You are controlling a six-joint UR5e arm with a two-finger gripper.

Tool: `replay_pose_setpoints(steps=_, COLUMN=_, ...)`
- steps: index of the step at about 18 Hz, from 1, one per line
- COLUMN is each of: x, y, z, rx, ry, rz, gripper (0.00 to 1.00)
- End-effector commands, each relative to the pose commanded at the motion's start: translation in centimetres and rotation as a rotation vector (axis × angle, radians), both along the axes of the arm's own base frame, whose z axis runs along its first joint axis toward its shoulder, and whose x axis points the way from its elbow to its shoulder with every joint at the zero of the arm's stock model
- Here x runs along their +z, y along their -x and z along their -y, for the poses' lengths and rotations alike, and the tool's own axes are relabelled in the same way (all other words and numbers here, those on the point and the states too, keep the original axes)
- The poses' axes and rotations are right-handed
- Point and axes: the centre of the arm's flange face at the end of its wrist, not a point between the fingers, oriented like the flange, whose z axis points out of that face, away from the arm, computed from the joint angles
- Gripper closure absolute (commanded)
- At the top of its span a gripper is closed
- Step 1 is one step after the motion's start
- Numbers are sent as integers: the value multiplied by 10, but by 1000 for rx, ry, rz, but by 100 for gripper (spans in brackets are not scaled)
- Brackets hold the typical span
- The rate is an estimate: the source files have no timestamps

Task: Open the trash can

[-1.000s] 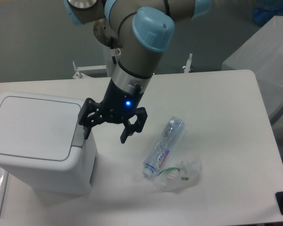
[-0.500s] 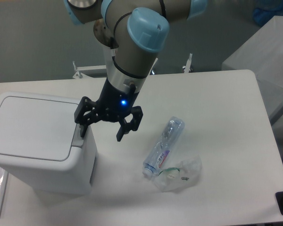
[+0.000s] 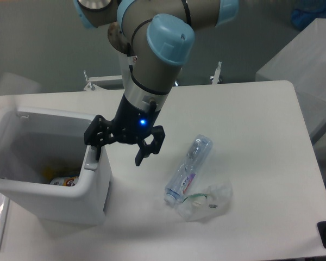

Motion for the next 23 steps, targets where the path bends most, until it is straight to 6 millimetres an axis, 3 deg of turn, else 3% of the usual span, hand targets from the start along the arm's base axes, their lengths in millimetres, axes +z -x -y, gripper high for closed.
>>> replay_pose_setpoints(steps=5, x=26, y=6, z=-2, rx=0, ry=-35, rz=-41, gripper=0)
replay_pose_setpoints(steps=10, x=41, y=49, z=21, rx=67, ry=-47, rz=-82, gripper=0)
replay_pose_setpoints(steps=16, x=38, y=154, z=104, rx=126, ry=24, rz=-253, gripper=0)
replay_pose_setpoints(steps=18, x=29, y=184, z=124, rx=100, ry=36, rz=-287, gripper=0)
replay_pose_setpoints(steps=23, x=-9, y=262, z=202, rx=75, ry=194, rz=-374, gripper=0)
